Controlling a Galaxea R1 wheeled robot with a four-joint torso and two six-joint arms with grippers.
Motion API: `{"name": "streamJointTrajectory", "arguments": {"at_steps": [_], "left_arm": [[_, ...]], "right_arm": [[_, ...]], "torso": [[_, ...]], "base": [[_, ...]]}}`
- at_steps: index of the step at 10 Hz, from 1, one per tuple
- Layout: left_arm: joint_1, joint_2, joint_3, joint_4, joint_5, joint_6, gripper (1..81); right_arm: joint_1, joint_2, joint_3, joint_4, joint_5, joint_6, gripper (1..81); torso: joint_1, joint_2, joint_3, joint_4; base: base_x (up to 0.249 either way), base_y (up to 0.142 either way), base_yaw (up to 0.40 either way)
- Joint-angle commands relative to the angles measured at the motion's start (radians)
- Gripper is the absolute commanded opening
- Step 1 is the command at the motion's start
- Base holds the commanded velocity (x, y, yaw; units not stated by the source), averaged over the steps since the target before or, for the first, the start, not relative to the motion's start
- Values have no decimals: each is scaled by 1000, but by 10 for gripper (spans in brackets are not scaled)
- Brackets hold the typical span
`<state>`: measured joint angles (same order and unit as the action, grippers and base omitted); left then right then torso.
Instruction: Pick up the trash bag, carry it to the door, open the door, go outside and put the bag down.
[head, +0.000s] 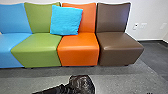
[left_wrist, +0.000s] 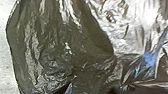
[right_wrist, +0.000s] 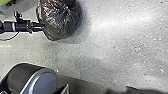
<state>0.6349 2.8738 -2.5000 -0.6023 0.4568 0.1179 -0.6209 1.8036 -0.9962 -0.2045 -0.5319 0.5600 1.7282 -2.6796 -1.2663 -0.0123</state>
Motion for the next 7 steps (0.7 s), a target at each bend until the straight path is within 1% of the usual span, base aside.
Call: {"name": "streamJointTrajectory", "arguments": {"at_steps": [1,2,3,4,5,6,7], "left_arm": [[-161,-19,6,-22,56,2,811],[-172,-22,7,-22,56,0,811],[-183,-22,10,-24,56,0,811],[-197,-20,15,-24,56,0,811],[-203,-19,15,-25,42,0,811],[-208,-22,21,-33,4,-1,811],[-212,-28,35,-42,-12,0,811]], "right_arm": [[88,-42,36,13,-36,3,811],[88,-42,36,13,-36,3,811],[88,-40,36,13,-36,3,811],[88,-40,36,13,-36,3,811],[88,-40,35,13,-37,3,811],[88,-39,31,13,-37,3,811],[88,-37,31,11,-37,3,811]], "torso": [[0,0,-75,0],[0,0,-104,0],[0,0,-110,0],[1,0,-82,0],[1,0,-91,0],[1,0,-99,0],[2,0,-99,0]], "base": [[0,0,0],[0,0,0],[0,0,0],[0,0,0],[0,0,0],[0,0,0],[0,0,0]]}}
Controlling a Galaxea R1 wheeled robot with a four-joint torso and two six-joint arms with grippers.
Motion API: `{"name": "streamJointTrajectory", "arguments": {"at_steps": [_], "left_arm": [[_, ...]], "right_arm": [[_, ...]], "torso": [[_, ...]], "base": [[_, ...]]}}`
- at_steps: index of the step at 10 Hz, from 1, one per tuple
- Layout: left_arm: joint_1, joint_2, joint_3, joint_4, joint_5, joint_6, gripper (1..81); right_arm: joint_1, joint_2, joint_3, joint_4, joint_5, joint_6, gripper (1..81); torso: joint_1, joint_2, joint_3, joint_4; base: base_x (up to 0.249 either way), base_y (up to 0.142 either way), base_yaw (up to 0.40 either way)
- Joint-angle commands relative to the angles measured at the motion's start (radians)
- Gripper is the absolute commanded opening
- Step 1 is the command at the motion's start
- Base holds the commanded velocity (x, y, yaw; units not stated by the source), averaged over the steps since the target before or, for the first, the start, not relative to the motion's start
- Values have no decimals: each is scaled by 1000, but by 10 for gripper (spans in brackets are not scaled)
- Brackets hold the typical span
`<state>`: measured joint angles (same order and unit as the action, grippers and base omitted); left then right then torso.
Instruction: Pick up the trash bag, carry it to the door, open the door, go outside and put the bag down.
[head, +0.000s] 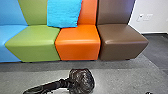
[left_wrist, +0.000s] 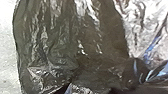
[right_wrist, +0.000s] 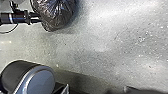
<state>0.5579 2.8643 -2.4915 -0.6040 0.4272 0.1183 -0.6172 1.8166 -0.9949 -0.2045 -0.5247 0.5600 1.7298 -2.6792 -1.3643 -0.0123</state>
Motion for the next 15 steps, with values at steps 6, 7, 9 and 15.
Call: {"name": "streamJointTrajectory", "arguments": {"at_steps": [6,7,9,15], "left_arm": [[-137,-57,158,-76,-202,-2,811],[-137,-39,138,-74,-238,-6,811],[-131,27,24,-74,-275,-9,811],[-131,130,-135,-62,-275,-6,811]], "right_arm": [[84,-47,33,11,-44,1,811],[84,-46,35,13,-44,1,811],[84,-46,36,17,-44,3,811],[78,9,39,8,-43,3,811]], "torso": [[0,0,0,0],[0,0,0,0],[0,0,0,0],[0,0,-113,0]], "base": [[0,0,0],[0,0,0],[0,0,0],[0,0,0]]}}
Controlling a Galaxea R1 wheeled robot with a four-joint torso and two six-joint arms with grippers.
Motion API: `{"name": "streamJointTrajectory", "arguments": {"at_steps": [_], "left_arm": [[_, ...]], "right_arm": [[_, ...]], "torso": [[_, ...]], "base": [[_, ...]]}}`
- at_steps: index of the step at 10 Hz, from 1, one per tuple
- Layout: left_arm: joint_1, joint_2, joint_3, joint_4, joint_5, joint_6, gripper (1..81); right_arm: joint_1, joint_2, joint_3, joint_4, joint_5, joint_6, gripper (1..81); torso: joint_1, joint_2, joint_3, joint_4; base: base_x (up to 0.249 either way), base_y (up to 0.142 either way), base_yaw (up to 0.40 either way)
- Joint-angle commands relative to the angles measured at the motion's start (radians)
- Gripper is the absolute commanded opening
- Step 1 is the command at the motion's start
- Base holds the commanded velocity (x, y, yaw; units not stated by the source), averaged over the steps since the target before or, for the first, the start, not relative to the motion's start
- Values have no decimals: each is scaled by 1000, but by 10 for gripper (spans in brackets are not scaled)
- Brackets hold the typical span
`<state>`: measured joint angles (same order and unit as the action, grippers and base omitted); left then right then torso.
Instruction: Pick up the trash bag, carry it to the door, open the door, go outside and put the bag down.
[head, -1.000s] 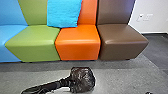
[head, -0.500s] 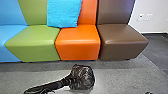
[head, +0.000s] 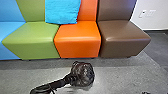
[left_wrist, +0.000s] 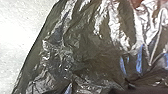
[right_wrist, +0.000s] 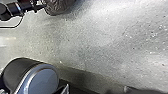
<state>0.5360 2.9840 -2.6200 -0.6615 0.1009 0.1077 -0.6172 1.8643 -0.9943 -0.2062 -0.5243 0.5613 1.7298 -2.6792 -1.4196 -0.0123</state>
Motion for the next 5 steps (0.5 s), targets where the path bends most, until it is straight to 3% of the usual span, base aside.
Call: {"name": "streamJointTrajectory", "arguments": {"at_steps": [1,2,5], "left_arm": [[-107,12,-8,-4,49,4,811],[-107,11,-8,-3,49,4,811],[-86,15,-22,-3,23,4,811]], "right_arm": [[78,-37,39,10,-43,2,811],[78,-35,39,11,-43,2,811],[79,-37,45,10,-45,2,811]], "torso": [[0,0,5,0],[0,0,-21,0],[1,0,-32,0]], "base": [[0,0,0],[0,0,0],[0,0,0]]}}
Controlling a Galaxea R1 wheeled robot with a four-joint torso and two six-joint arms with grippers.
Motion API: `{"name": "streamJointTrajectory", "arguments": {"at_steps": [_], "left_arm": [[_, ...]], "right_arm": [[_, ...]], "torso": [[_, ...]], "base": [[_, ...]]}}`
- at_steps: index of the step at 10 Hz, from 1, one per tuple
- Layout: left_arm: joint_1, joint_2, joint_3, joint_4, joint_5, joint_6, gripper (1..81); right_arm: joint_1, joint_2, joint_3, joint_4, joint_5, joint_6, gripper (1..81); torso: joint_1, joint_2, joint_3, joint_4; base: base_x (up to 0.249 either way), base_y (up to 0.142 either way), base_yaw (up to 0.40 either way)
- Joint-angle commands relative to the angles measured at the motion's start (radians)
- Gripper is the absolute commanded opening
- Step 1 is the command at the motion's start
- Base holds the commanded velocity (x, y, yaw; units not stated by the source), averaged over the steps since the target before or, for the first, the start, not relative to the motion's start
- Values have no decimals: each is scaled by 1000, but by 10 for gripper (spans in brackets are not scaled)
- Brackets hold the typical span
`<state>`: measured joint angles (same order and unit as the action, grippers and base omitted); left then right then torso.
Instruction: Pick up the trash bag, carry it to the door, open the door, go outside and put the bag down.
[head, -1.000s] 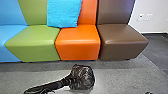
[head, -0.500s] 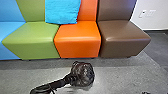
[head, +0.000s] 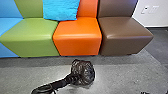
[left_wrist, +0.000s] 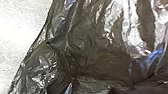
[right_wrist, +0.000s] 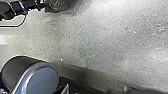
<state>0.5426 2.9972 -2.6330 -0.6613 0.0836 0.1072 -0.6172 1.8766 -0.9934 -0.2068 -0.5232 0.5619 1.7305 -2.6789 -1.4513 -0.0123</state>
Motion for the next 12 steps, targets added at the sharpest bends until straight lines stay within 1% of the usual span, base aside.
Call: {"name": "streamJointTrajectory", "arguments": {"at_steps": [1,2,3,5,8,9,11,12], "left_arm": [[-92,-3,-7,-4,41,5,811],[-91,-9,-2,-6,41,5,811],[-92,-10,-2,-6,42,5,811],[-91,-10,-1,-6,45,5,811],[-92,-18,2,-3,54,5,811],[-92,-24,11,0,54,5,10],[-94,-33,25,-1,64,3,10],[-91,-44,36,0,111,3,10]], "right_arm": [[79,-48,46,9,-46,1,811],[82,-48,50,6,-46,1,811],[84,-46,52,6,-46,1,811],[84,-46,52,6,-46,1,811],[84,-48,52,6,-46,0,811],[84,-48,52,6,-46,0,811],[84,-44,50,6,-46,0,811],[84,-43,50,6,-46,0,811]], "torso": [[0,0,-92,0],[0,0,-96,0],[0,0,-9,0],[0,0,-44,0],[0,0,-51,0],[0,0,-51,0],[0,0,-51,0],[0,0,-51,0]], "base": [[0,0,0],[0,0,0],[0,0,0],[0,0,0],[0,0,0],[0,0,0],[0,0,0],[0,0,0]]}}
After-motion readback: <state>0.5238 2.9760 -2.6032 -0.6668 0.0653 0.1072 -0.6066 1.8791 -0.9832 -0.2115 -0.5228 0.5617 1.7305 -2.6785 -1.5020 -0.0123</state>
